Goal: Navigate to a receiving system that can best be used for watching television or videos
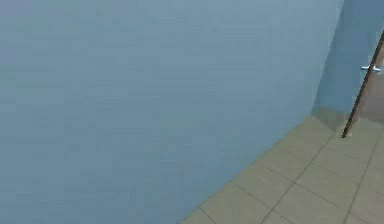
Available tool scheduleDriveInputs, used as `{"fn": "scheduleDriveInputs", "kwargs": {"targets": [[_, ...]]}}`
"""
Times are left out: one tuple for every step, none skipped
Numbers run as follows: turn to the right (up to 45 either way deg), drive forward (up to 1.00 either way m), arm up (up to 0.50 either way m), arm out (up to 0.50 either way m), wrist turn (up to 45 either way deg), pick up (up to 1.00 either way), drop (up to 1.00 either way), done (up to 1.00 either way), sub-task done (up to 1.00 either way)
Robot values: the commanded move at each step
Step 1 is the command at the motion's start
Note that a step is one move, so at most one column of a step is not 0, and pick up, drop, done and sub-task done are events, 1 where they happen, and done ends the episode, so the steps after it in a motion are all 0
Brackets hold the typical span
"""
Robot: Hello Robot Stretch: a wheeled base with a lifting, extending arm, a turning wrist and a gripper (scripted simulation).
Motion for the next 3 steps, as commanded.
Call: {"fn": "scheduleDriveInputs", "kwargs": {"targets": [[45.0,0.0,0.0,0.0,0.0,0.0,0.0,0.0,0.0],[3.0,0.0,0.0,0.0,0.0,0.0,0.0,0.0,0.0],[0.0,1.0,0.0,0.0,0.0,0.0,0.0,0.0,0.0]]}}
